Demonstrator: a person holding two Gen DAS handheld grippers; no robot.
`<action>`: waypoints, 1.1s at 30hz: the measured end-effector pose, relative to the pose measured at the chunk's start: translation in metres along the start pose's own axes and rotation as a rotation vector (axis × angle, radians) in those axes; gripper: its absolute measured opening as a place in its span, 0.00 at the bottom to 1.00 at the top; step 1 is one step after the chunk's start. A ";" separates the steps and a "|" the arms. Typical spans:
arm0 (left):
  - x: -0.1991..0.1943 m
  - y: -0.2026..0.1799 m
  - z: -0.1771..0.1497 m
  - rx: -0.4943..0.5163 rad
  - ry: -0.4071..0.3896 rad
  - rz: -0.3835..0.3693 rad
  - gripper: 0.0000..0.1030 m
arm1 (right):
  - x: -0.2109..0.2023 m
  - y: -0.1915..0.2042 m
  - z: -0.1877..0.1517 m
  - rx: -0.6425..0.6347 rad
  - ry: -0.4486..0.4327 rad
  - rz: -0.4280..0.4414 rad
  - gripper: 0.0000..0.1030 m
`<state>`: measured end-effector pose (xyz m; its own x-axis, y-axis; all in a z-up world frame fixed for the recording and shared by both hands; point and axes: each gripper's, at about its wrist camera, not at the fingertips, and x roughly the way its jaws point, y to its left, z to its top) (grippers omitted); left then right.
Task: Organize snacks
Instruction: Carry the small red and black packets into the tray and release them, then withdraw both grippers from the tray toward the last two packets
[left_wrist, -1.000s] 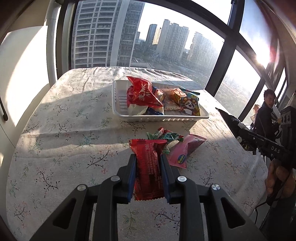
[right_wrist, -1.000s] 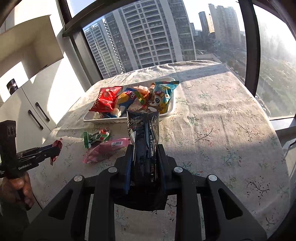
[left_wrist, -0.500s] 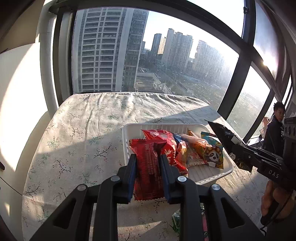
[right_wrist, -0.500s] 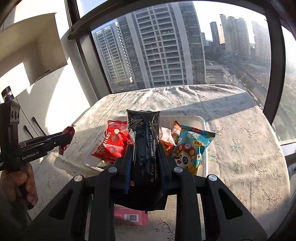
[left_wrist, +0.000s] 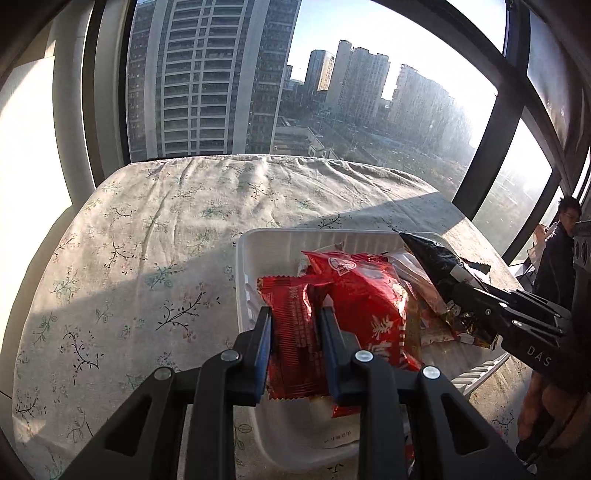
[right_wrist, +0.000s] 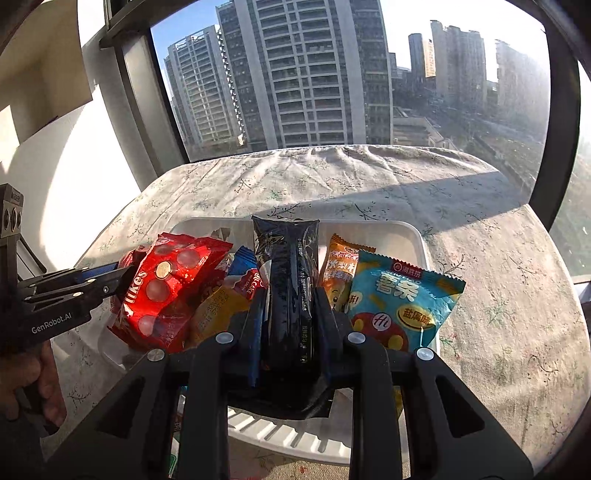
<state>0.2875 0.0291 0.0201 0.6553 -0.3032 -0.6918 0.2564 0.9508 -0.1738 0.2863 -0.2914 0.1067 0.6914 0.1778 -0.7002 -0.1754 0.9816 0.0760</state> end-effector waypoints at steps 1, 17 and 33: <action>0.001 -0.001 -0.001 0.003 0.000 0.003 0.26 | 0.001 0.001 -0.001 -0.003 -0.003 -0.002 0.22; 0.005 -0.002 -0.010 0.019 -0.014 0.004 0.44 | 0.008 0.017 -0.019 -0.068 0.004 -0.016 0.27; -0.026 -0.008 -0.013 0.060 -0.072 -0.015 0.78 | -0.022 0.015 -0.012 -0.030 -0.085 0.050 0.60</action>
<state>0.2587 0.0305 0.0304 0.7001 -0.3235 -0.6365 0.3073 0.9412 -0.1404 0.2604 -0.2815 0.1146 0.7380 0.2333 -0.6332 -0.2313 0.9689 0.0875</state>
